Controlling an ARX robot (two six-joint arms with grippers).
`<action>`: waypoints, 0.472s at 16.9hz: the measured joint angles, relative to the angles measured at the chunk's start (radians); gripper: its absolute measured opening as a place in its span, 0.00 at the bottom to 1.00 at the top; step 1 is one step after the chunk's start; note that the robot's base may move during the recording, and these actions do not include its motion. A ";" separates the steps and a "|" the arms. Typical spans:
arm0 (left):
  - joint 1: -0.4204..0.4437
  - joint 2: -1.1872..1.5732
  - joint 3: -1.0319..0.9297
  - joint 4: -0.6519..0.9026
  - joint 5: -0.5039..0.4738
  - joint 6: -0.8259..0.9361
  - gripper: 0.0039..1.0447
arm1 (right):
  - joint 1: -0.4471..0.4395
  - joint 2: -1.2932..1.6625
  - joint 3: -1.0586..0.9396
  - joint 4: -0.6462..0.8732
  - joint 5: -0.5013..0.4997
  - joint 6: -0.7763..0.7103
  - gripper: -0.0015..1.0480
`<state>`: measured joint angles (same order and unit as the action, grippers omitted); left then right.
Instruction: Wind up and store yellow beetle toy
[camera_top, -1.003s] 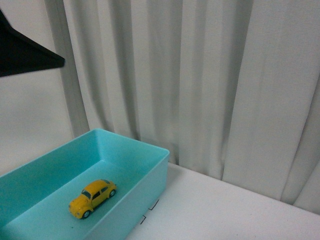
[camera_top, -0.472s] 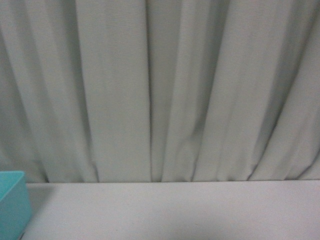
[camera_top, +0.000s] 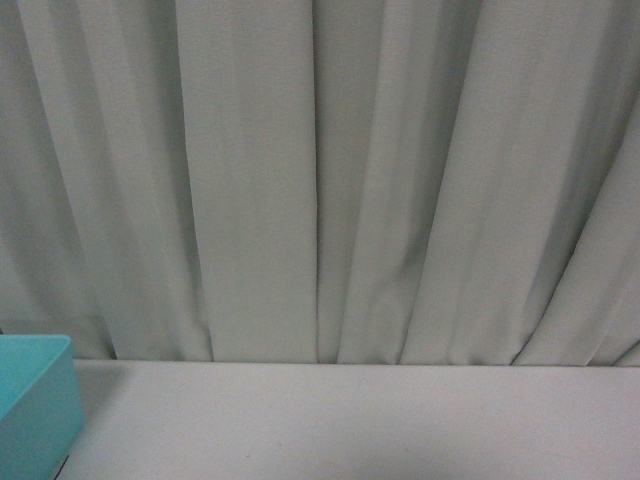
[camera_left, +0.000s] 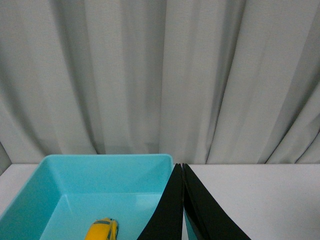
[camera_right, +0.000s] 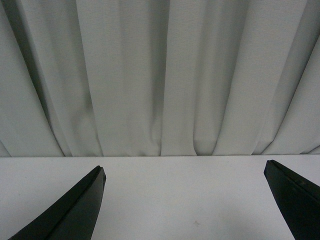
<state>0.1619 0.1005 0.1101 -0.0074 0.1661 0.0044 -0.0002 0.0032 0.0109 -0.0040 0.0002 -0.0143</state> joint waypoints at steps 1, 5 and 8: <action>-0.072 -0.016 -0.013 -0.008 -0.085 -0.001 0.01 | 0.000 0.000 0.000 0.000 0.000 0.000 0.94; -0.161 -0.045 -0.047 -0.004 -0.167 -0.002 0.01 | 0.000 0.000 0.000 0.000 0.000 0.000 0.94; -0.162 -0.060 -0.063 0.000 -0.167 -0.002 0.01 | 0.000 0.000 0.000 0.000 0.000 0.000 0.94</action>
<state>-0.0002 0.0402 0.0467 -0.0074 -0.0006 0.0029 -0.0002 0.0032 0.0109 -0.0040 0.0002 -0.0143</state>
